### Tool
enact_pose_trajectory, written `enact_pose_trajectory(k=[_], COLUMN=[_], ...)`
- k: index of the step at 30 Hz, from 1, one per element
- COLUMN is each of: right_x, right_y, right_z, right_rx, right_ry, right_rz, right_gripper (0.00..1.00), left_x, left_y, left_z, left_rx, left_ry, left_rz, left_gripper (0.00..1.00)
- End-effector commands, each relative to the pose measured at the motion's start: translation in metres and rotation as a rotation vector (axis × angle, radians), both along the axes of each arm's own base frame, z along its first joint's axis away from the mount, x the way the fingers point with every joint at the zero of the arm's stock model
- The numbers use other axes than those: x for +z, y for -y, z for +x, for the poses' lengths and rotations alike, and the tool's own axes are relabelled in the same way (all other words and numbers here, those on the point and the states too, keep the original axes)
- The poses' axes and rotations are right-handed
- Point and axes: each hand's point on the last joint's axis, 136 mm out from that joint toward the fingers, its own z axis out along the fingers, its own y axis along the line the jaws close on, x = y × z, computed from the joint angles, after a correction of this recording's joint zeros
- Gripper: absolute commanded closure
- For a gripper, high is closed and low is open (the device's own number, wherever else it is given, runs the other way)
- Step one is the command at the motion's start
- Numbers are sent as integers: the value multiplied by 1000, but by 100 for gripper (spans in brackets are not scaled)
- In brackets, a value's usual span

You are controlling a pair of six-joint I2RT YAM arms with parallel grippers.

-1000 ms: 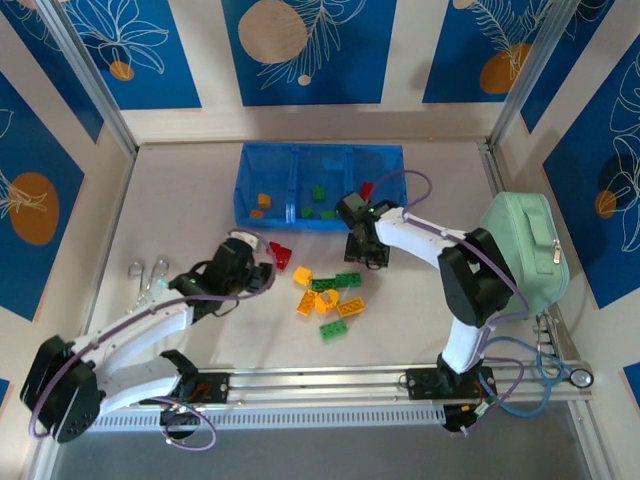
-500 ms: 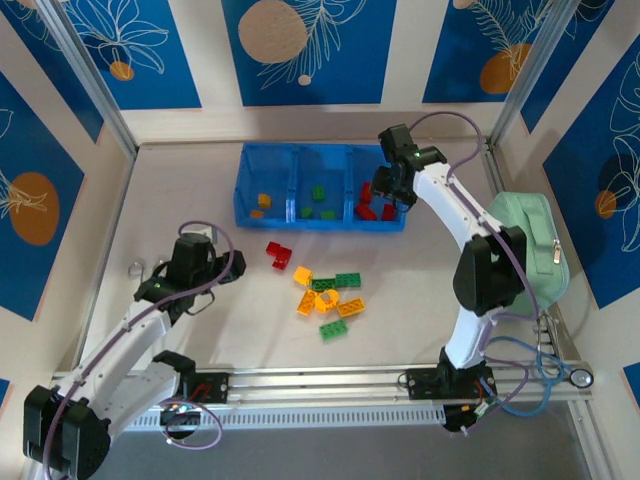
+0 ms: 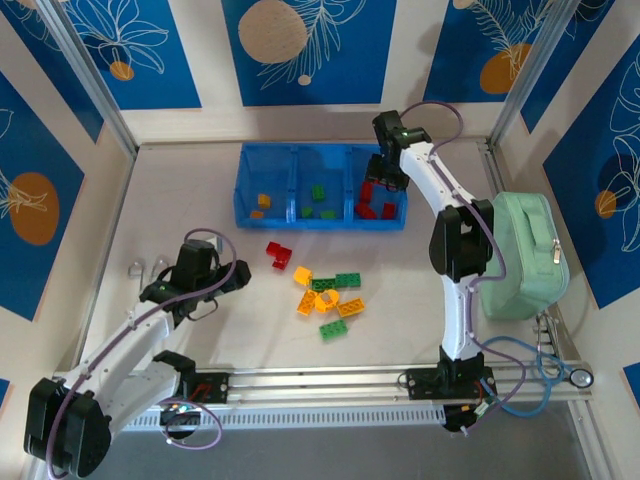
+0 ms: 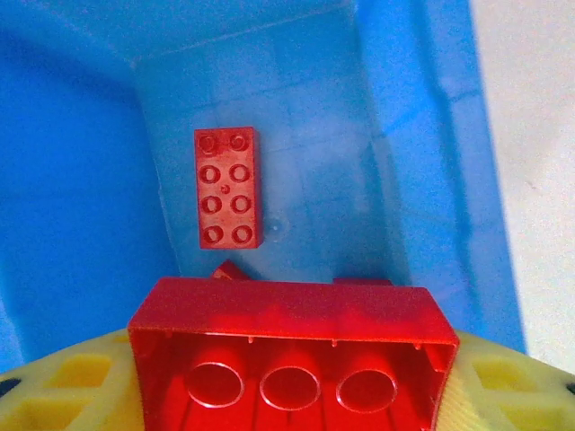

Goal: Sort the legos into containers by color

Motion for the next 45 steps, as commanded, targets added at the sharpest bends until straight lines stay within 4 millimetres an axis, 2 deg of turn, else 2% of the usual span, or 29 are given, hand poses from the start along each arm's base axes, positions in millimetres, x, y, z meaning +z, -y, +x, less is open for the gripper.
enact_pose_trajectory(k=[1,3,8,13,18,24,28,31,37,45], right_x=[-1,1,17,40,64,70,56,35,2,-8], right_y=[-7,-9,-12,-14,-23,-36,-36,-30,-18,2], right_z=[-6,-7,-12,-22,-43,-73,-93,-109,-135,-154], right_rx=[31,35,43,47,71,130,143,129,111,73], right_ry=[-39,-33,2,49,117,174,170,139,80,80], right_rz=[-4,-13,-31,-23,11,102,122,125,117,137], right_gripper=[40,28,23,22,22,22,23,23,23,23], left_x=[8,6,6,8,9,3,-10,-27,-46,-61], left_y=[4,4,3,9,20,45,68,84,96,102], left_z=[4,4,7,15,28,43,49,53,62,66], left_rx=[-24,-27,-31,-67,-114,-222,-298,-338,-357,-380], left_ry=[18,15,19,17,7,-30,-69,-111,-143,-178], left_rz=[-2,3,19,34,44,102,168,205,243,298], left_gripper=[35,35,35,34,32,30,30,35,41,50])
